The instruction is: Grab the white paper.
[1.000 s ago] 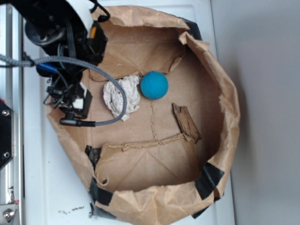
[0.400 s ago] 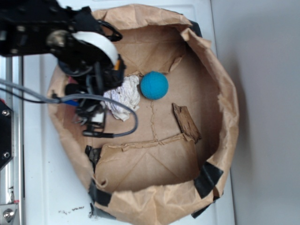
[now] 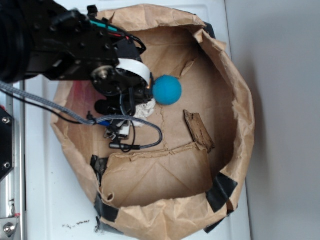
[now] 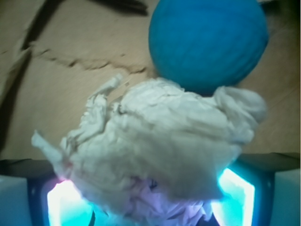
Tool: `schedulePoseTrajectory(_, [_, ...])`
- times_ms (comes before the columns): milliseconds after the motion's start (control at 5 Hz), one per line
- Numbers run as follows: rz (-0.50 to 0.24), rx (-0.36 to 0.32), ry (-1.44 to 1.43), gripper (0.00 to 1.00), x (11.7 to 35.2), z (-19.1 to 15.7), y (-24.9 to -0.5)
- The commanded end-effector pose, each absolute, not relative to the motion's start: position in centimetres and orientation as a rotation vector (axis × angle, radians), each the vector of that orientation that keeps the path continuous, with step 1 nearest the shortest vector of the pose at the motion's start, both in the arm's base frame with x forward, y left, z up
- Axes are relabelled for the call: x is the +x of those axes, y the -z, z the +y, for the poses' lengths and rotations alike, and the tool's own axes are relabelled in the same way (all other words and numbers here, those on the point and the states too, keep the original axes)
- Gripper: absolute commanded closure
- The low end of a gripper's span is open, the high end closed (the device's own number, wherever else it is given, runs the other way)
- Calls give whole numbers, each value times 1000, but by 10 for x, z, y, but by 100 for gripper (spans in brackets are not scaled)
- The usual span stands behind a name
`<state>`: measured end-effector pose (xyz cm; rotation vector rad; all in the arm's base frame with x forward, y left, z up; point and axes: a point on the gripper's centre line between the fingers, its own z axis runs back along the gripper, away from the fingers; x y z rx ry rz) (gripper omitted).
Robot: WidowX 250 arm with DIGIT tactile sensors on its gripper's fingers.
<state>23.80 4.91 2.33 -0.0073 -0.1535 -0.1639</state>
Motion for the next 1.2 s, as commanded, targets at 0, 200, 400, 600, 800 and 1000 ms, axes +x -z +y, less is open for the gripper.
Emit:
schedulePoseTrajectory(0, [-232,-25,152,100,247,60,-43])
schedulePoseTrajectory(200, [-252,-69,142,100,242,63,-66])
schedulePoseTrajectory(400, [-309,-195,138,100,230,70,-114])
schedulePoseTrajectory(600, [-343,-244,114,100,222,70,-155])
schedulePoseTrajectory(800, [-358,-237,88,100,212,65,-184])
schedulePoseTrajectory(1000, [-346,-221,100,100,203,66,-189])
